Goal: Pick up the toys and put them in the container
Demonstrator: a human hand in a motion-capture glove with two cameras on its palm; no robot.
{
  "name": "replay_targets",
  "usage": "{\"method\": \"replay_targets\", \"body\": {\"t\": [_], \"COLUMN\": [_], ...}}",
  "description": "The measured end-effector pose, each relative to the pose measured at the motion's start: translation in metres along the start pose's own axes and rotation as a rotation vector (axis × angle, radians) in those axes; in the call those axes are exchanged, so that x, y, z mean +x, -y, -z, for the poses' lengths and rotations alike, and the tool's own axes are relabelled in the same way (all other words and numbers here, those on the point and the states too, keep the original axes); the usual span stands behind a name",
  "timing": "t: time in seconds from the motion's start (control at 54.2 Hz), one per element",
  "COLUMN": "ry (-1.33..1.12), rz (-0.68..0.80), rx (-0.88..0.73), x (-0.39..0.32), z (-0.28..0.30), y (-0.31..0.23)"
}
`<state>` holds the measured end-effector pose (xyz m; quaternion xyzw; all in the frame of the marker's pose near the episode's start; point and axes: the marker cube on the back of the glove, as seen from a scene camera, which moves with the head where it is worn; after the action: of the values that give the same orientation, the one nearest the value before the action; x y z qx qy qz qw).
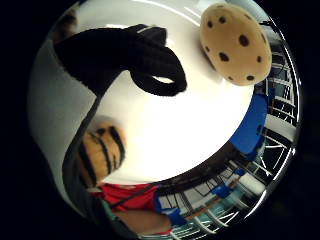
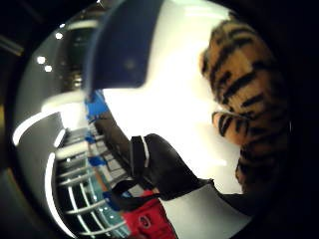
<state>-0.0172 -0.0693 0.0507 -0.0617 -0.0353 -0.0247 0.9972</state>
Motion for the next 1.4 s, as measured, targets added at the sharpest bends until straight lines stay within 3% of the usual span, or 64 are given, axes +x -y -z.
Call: {"method": "replay_targets", "body": {"t": [0.332,0.572,0.831,1.071,1.403], "ry": [-0.094,-0.189,-0.038,-0.037,-0.015], "rz": [-0.060,0.048,0.080,0.130,0.275], "rx": [0.079,0.221,0.254,0.333,0.385], "x": [0.000,0.001,0.006,-0.034,-0.160], "z": [-0.008,0.005,0.092,0.171,0.228], "y": [-0.001,0.013,0.051,0.078,0.128]}}
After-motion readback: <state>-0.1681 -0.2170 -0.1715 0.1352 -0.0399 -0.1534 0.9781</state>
